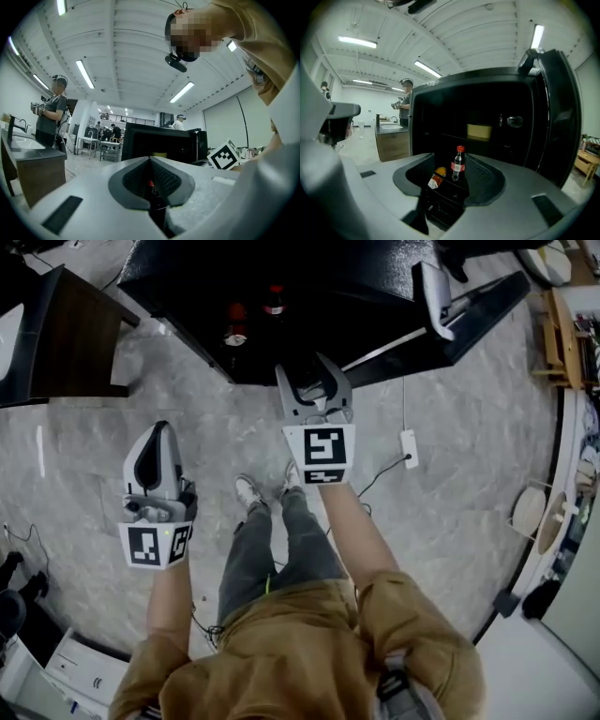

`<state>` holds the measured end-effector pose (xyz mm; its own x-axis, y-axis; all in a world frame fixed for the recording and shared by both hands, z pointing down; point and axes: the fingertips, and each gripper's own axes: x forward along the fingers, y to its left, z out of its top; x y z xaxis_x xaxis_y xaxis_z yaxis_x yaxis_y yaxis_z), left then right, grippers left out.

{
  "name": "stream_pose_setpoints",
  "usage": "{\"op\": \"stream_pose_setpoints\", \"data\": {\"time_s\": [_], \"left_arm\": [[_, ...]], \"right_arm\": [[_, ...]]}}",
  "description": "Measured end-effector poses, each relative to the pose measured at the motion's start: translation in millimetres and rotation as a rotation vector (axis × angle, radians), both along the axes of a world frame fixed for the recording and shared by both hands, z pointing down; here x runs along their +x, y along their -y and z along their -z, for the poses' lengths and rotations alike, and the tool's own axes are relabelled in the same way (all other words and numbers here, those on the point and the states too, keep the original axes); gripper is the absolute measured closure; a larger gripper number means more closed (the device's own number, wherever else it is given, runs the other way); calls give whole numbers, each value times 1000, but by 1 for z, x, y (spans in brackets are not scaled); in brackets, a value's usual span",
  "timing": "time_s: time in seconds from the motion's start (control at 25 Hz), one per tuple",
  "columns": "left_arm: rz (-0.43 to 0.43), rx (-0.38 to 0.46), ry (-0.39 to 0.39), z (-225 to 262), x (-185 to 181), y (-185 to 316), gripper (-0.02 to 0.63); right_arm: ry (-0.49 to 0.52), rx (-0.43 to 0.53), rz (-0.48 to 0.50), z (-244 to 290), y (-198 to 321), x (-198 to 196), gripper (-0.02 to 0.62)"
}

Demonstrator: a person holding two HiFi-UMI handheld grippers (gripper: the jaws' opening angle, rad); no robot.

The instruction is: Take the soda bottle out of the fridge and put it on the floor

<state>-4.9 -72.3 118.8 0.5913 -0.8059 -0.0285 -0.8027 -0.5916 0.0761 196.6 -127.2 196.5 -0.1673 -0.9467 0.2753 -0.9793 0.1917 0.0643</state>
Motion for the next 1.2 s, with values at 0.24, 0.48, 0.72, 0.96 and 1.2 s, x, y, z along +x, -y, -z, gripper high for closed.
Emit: {"op": "stream_pose_setpoints", "data": {"time_s": [0.24,0.48,0.72,0.96,1.2], "left_arm": [[-3,-20,-19,-31,11,9,604],[-5,-25,-20,-54,20,20,604],[-10,-45,-19,-75,30,36,604],[-5,-64,-16,-92,33,49,604],[5,-97,-11,-106,32,50,604]], "right_arm": [[-9,20,1,-27,41,2,379],[-61,43,-2,-55,81,1,349],[-69,33,-18,-91,117,1,322],[-64,8,-27,-119,145,10,303],[-52,23,-12,-119,162,13,265]]}}
